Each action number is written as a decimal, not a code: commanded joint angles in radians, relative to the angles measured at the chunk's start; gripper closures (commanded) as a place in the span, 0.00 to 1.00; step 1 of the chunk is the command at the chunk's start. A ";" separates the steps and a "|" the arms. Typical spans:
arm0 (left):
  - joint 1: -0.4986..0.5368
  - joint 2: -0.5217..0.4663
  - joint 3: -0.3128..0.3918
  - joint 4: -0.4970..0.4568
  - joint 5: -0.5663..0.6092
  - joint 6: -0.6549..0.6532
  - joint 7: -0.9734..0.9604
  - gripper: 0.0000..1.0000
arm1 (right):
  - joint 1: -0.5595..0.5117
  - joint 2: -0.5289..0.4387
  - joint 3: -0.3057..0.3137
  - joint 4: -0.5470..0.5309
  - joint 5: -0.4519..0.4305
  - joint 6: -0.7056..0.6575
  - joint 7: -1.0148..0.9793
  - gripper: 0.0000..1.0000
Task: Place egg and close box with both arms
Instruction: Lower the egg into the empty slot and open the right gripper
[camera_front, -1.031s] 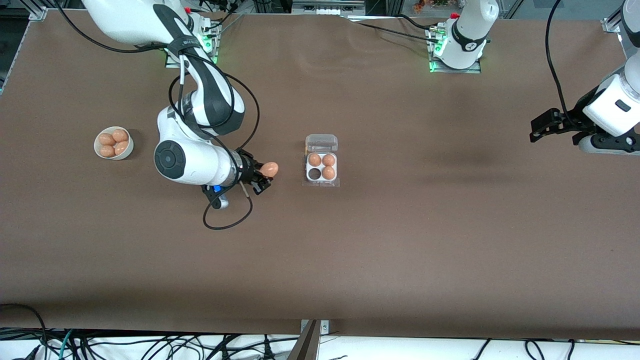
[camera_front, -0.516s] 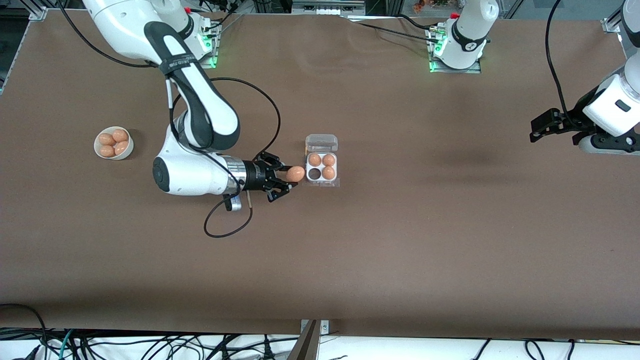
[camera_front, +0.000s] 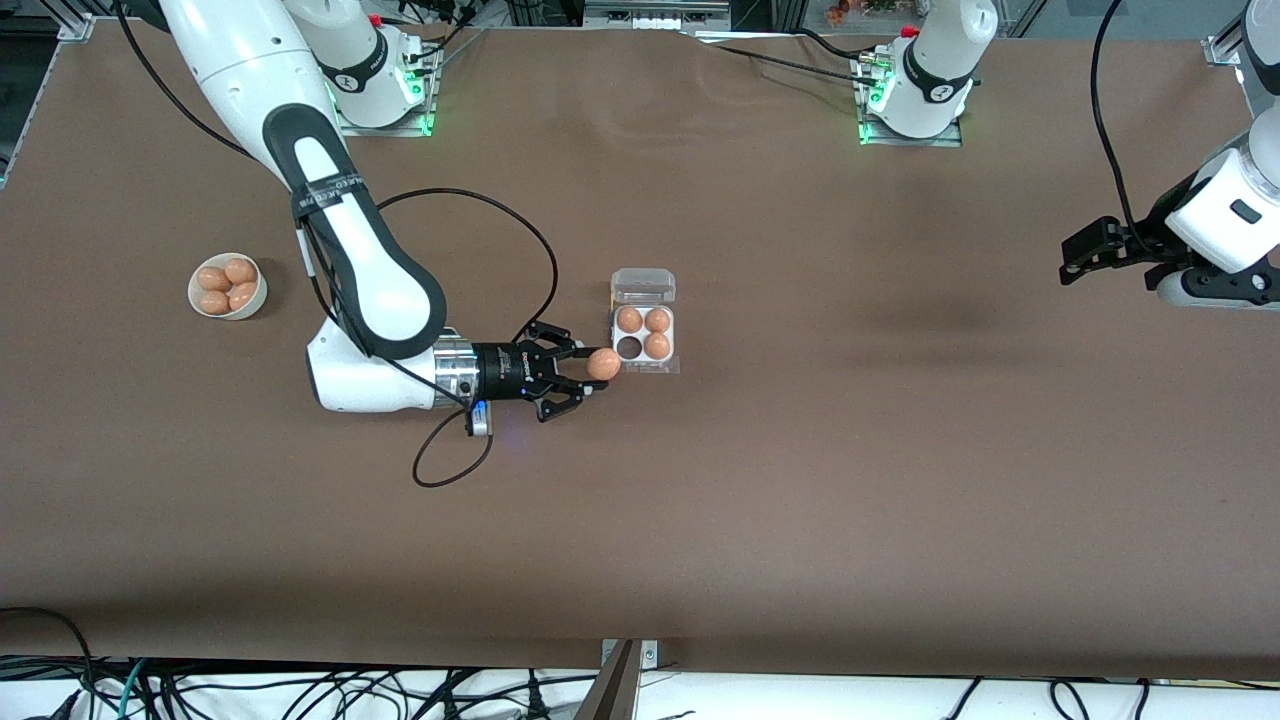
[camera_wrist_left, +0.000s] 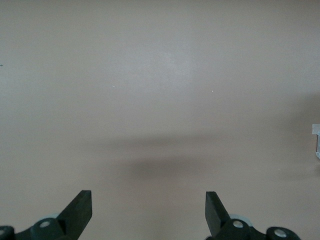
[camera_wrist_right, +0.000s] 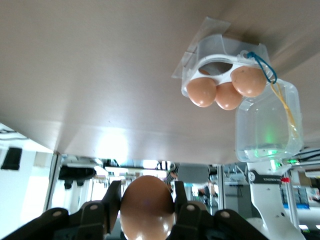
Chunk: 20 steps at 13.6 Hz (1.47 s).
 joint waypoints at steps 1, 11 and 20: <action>0.004 -0.006 -0.003 -0.002 -0.025 -0.008 0.001 0.00 | 0.006 0.012 0.003 -0.058 0.116 -0.022 -0.169 0.64; 0.004 -0.006 -0.003 -0.002 -0.025 -0.008 0.001 0.00 | 0.070 0.049 0.002 -0.130 0.192 0.052 -0.291 0.64; 0.004 -0.006 -0.003 -0.002 -0.025 -0.008 0.001 0.00 | 0.086 0.090 0.002 -0.127 0.187 0.102 -0.337 0.64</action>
